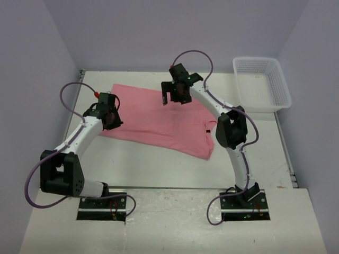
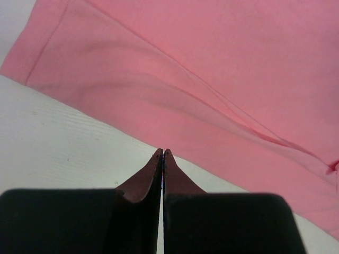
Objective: Fold and stack the t-shirts
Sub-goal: Fold the flattened tshirt in 1/3 of the way
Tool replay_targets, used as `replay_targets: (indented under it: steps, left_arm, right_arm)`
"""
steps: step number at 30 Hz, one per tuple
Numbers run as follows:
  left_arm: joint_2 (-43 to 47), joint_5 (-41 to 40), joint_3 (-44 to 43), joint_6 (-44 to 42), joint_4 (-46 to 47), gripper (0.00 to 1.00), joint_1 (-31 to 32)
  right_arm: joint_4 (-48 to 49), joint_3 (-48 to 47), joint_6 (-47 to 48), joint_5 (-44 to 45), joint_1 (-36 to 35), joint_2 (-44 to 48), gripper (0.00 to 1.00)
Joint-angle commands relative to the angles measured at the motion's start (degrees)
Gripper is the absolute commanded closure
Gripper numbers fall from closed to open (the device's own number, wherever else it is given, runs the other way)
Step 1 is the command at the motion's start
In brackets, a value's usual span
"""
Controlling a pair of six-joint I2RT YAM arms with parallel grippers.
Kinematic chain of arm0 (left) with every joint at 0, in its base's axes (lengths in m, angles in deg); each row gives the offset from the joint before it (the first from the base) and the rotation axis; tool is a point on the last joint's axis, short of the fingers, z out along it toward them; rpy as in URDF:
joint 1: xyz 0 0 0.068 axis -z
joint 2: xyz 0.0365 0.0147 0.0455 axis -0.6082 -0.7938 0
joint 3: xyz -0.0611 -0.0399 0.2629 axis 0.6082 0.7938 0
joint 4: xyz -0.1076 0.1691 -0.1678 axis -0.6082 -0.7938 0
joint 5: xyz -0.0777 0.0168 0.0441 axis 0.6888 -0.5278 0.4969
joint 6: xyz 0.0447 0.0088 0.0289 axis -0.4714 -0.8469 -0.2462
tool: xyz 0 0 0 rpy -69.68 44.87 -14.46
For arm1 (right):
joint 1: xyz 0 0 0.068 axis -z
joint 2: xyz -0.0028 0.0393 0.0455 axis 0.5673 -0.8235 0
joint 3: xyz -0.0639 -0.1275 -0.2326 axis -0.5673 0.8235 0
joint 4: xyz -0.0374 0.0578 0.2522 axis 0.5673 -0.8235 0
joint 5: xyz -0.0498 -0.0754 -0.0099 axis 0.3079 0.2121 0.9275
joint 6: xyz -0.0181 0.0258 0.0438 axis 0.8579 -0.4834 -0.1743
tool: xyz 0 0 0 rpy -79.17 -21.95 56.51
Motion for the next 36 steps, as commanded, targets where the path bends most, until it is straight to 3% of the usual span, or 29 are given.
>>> replay_targets:
  steps: [1,7,8,9,10,11,14,16,22,31,36]
  left_arm:
    - [2.66,2.14,1.35,-0.66,1.96,1.00,0.14]
    - [3.63,1.35,0.48,-0.66,1.79,1.00,0.50]
    - [3.45,1.35,0.21,-0.66,1.88,1.00,0.58]
    - [2.49,1.52,-0.05,-0.92,1.79,1.00,0.67]
    - [1.96,1.70,-0.40,-1.19,1.61,1.00,0.84]
    - [1.52,1.96,-1.10,-1.28,1.35,1.00,0.85]
    - [0.03,1.00,-1.98,-1.11,0.82,1.00,0.93]
    - [-1.55,2.30,-2.42,-1.10,1.35,1.00,1.02]
    - [-8.49,10.92,-4.27,-1.01,2.75,1.00,0.85]
    - [-14.04,4.16,-6.46,-1.02,1.70,1.00,0.85]
    - [-17.20,5.39,-9.01,-0.05,1.61,1.00,0.85]
  right_arm:
    - [-1.61,-0.87,4.43,3.51,1.29,4.63,0.01]
    - [4.66,25.48,0.74,4.92,1.29,24.49,0.03]
    - [5.19,31.26,0.31,4.39,1.38,26.43,0.37]
    - [5.98,33.76,-1.87,4.65,1.29,29.67,0.79]
    - [7.03,36.74,-2.94,4.21,1.12,31.44,1.00]
    - [9.04,43.64,-3.21,2.73,0.94,33.37,1.00]
    - [16.00,52.56,-3.82,-0.10,0.24,38.05,1.00]
    - [16.62,53.38,-3.57,-4.64,-0.20,37.09,1.00]
    - [17.59,53.47,-3.92,-5.80,-2.58,33.84,1.00]
    - [19.43,53.47,-2.69,-7.83,-2.93,28.83,1.00]
    - [20.32,52.07,-1.89,-10.55,-3.02,25.75,1.00]
